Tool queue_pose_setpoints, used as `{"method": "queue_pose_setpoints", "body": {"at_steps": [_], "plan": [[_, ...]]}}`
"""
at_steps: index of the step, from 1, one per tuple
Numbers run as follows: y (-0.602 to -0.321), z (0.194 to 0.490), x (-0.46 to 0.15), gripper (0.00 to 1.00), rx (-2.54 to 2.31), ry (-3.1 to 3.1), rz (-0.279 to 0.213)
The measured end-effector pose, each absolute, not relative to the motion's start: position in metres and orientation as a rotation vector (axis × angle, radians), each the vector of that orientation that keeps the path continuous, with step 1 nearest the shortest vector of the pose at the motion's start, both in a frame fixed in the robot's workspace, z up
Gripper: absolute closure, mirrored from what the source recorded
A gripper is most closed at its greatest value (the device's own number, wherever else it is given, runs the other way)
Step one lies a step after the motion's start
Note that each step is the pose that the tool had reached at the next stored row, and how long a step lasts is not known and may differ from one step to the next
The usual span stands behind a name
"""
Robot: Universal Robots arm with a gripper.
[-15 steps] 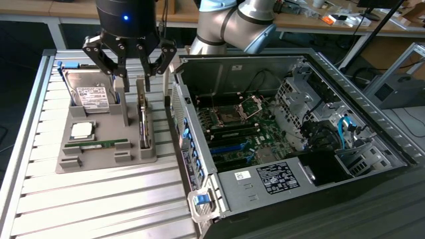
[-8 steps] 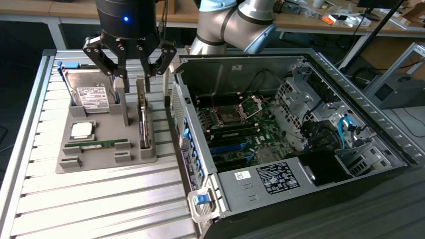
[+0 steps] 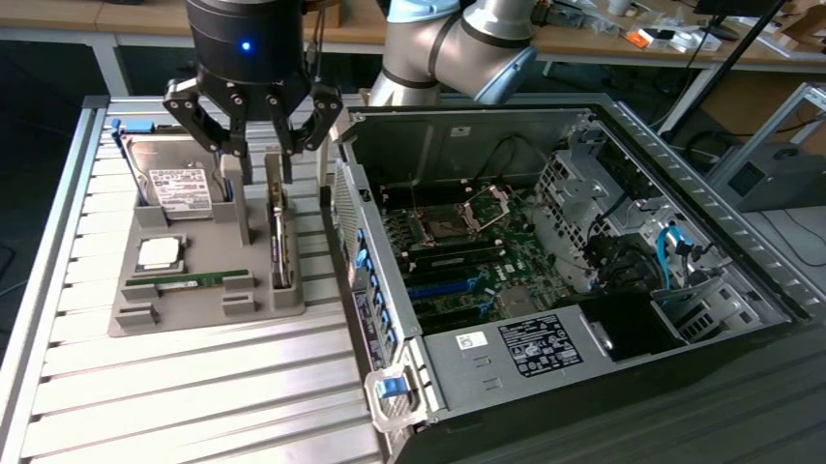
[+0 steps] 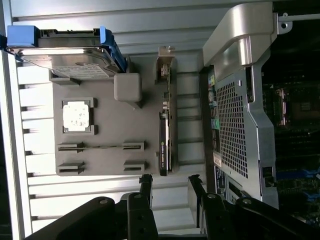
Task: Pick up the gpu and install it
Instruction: 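Pick up the gpu and move the gpu toward the slot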
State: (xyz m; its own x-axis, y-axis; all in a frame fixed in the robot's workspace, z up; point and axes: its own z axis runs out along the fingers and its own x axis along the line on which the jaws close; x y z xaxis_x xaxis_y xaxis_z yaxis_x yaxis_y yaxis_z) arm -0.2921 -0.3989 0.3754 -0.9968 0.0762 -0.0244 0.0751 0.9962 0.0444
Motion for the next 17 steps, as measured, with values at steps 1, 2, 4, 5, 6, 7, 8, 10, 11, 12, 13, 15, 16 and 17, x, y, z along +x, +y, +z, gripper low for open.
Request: {"method": "queue_pose_setpoints", "body": {"at_steps": [1,2,4,5,6,7,8,10,11,12,13,15,16,17], "plan": [[-0.3989,0.3745,-0.2920,0.58,0.118,3.113,0.068],[-0.3989,0.3729,-0.2920,0.58,0.118,3.113,0.068],[-0.3989,0.3707,-0.2920,0.58,0.118,3.113,0.068],[-0.3989,0.3704,-0.2920,0.58,0.118,3.113,0.068],[-0.3989,0.3702,-0.2920,0.58,0.118,3.113,0.068],[-0.3989,0.3700,-0.2920,0.58,0.118,3.113,0.068],[-0.3989,0.3698,-0.2920,0.58,0.118,3.112,0.068],[-0.3989,0.3694,-0.2920,0.58,0.118,3.112,0.068],[-0.3989,0.3692,-0.2920,0.58,0.118,3.112,0.068],[-0.3989,0.3690,-0.2920,0.58,0.118,3.113,0.068],[-0.3989,0.3688,-0.2920,0.58,0.118,3.113,0.068],[-0.3989,0.3684,-0.2920,0.58,0.118,3.113,0.068],[-0.3989,0.3681,-0.2920,0.58,0.118,3.113,0.068],[-0.3990,0.3678,-0.2920,0.58,0.118,3.113,0.068]]}}
